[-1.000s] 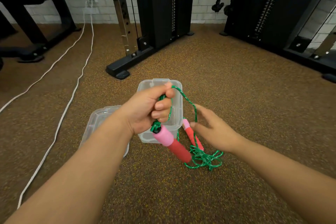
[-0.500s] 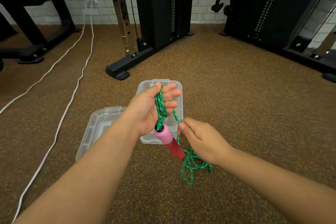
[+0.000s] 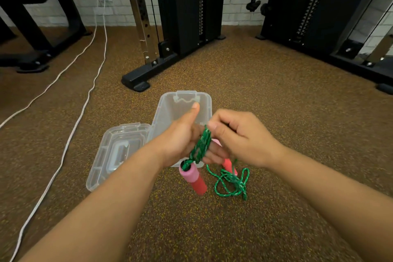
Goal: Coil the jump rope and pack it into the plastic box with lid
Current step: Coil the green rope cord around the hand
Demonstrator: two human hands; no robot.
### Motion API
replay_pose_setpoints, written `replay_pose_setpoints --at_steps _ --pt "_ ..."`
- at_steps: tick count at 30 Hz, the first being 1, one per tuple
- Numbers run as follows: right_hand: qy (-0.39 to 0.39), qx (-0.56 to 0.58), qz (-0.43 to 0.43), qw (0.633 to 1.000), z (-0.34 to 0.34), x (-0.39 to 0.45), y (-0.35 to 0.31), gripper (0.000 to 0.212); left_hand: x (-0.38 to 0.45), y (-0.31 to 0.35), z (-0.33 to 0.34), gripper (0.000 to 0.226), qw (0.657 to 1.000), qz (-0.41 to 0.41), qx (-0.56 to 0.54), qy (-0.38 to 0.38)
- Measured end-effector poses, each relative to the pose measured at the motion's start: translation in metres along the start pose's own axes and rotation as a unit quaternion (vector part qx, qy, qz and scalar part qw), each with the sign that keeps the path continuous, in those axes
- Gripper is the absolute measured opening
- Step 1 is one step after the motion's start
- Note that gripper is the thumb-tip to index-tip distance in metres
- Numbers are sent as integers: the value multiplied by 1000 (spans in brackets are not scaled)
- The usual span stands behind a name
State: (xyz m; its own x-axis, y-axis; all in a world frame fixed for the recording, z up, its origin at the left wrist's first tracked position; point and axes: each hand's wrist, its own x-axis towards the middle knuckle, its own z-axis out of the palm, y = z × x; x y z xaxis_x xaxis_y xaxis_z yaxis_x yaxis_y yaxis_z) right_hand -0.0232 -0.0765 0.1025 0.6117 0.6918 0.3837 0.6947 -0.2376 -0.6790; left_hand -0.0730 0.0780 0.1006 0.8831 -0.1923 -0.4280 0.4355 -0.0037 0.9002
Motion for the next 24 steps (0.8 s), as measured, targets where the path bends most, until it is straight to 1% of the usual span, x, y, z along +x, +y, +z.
replay_pose_setpoints --at_steps 3,5,6,7,8,9,10,11,12,13,16,19,21,24 --pt "31 -18 19 999 -10 8 14 35 -7 4 1 112 994 -37 -14 -105" --pt "14 -11 38 999 -11 10 21 37 -9 6 0 116 985 -42 -48 -162" --pt "0 -2 48 999 -8 9 25 37 -10 7 -1 113 980 -45 -58 -184" --pt "-9 20 60 998 -5 8 26 35 -12 8 -1 106 976 -46 -60 -205" --pt "-13 57 74 996 -1 6 28 33 -14 10 -1 93 973 -39 -59 -219" --pt "-17 113 89 990 4 3 28 30 -16 12 1 75 972 -22 -65 -223" --pt "-21 176 105 979 9 0 28 27 -17 13 3 56 973 4 -80 -215" --pt "-28 235 124 964 15 -5 27 27 -18 14 4 43 975 31 -102 -195" --pt "-37 246 140 959 24 -11 28 31 -17 14 5 38 976 56 -127 -166" --pt "-47 228 158 960 32 -17 28 36 -16 14 6 37 977 76 -148 -135" --pt "-45 113 172 978 54 -34 37 34 -10 13 2 34 975 113 -183 -45" --pt "-35 82 165 982 59 -41 36 33 -8 11 -2 30 976 122 -180 26" --pt "-39 41 148 987 54 -42 31 33 -5 10 -3 33 972 134 -180 73" --pt "-68 -45 101 992 45 -42 23 38 -1 8 -5 44 970 136 -154 130"
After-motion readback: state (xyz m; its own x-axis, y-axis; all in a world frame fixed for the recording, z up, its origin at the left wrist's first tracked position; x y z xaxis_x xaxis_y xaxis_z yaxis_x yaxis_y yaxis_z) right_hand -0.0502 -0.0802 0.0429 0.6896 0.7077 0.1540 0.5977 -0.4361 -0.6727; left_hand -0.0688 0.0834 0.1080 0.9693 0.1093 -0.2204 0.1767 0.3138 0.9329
